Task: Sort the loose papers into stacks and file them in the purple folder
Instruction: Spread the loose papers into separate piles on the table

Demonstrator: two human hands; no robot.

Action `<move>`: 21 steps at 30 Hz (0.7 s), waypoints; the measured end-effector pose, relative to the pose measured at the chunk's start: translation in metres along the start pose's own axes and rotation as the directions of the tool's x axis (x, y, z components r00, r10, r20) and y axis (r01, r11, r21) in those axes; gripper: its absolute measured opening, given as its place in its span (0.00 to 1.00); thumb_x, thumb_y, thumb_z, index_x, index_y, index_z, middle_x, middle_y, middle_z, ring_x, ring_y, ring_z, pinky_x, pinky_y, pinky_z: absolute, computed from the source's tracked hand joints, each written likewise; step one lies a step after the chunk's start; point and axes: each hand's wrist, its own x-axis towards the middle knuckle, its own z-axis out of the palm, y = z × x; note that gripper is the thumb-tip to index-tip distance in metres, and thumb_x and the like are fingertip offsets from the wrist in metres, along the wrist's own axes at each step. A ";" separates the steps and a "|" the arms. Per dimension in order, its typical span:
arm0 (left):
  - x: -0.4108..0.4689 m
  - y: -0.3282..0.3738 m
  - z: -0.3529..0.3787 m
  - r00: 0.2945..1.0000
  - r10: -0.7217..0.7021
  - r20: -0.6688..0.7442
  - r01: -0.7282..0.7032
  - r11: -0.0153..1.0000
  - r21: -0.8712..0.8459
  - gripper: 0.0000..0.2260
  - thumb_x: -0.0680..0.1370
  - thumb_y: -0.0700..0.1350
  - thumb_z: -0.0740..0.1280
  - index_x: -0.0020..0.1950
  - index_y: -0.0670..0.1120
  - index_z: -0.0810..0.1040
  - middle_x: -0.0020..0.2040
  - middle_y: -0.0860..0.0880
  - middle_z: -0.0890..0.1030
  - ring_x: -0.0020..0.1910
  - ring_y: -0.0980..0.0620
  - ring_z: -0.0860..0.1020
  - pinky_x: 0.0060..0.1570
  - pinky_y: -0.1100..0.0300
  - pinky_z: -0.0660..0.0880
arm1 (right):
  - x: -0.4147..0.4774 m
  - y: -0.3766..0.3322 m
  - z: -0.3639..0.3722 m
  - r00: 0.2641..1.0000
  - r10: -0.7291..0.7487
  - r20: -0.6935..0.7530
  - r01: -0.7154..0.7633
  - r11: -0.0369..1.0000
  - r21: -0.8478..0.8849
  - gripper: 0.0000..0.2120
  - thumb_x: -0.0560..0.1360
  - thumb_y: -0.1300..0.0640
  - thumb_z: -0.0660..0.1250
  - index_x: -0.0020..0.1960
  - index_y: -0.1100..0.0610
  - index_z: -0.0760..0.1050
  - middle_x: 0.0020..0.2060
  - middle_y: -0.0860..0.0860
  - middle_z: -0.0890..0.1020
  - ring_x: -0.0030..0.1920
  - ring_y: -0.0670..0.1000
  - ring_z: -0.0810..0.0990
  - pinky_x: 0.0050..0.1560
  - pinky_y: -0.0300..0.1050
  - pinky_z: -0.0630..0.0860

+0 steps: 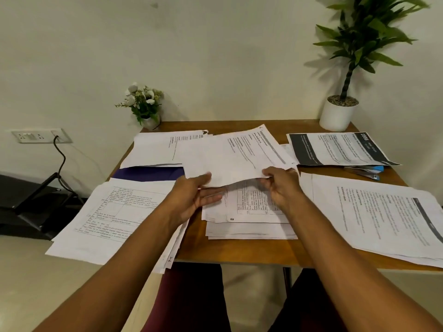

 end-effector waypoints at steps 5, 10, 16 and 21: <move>0.020 0.013 -0.023 0.928 0.076 -0.365 -0.036 0.993 0.115 0.16 0.81 0.32 0.65 0.67 0.42 0.71 0.53 0.45 0.80 0.42 0.39 0.86 0.46 0.46 0.84 | -0.005 0.023 0.030 0.993 0.089 0.083 -0.078 0.989 -0.127 0.11 0.76 0.69 0.70 0.58 0.66 0.74 0.43 0.61 0.86 0.38 0.59 0.87 0.37 0.54 0.85; 0.046 0.049 -0.085 0.863 0.127 -0.488 -0.053 0.985 0.162 0.21 0.78 0.35 0.71 0.69 0.43 0.72 0.58 0.42 0.81 0.42 0.45 0.87 0.44 0.55 0.84 | 0.009 0.025 0.041 0.990 0.085 0.113 -0.070 0.989 -0.127 0.21 0.77 0.67 0.70 0.66 0.51 0.72 0.51 0.60 0.86 0.48 0.62 0.87 0.51 0.60 0.84; 0.079 0.098 -0.149 0.799 0.146 -0.584 -0.025 0.978 0.209 0.17 0.78 0.35 0.72 0.63 0.40 0.70 0.48 0.41 0.80 0.31 0.48 0.83 0.34 0.61 0.83 | 0.007 0.034 0.040 0.991 -0.035 0.126 0.080 0.922 -0.378 0.13 0.79 0.62 0.70 0.62 0.53 0.78 0.50 0.56 0.86 0.45 0.55 0.88 0.41 0.49 0.85; 0.115 0.111 -0.196 0.768 0.277 -0.577 0.137 0.810 0.571 0.18 0.75 0.39 0.74 0.63 0.35 0.77 0.47 0.39 0.82 0.36 0.45 0.81 0.30 0.59 0.80 | 0.013 0.042 0.021 0.992 -0.044 0.120 0.095 0.880 -0.465 0.10 0.78 0.63 0.71 0.58 0.55 0.80 0.46 0.55 0.87 0.40 0.54 0.87 0.36 0.44 0.83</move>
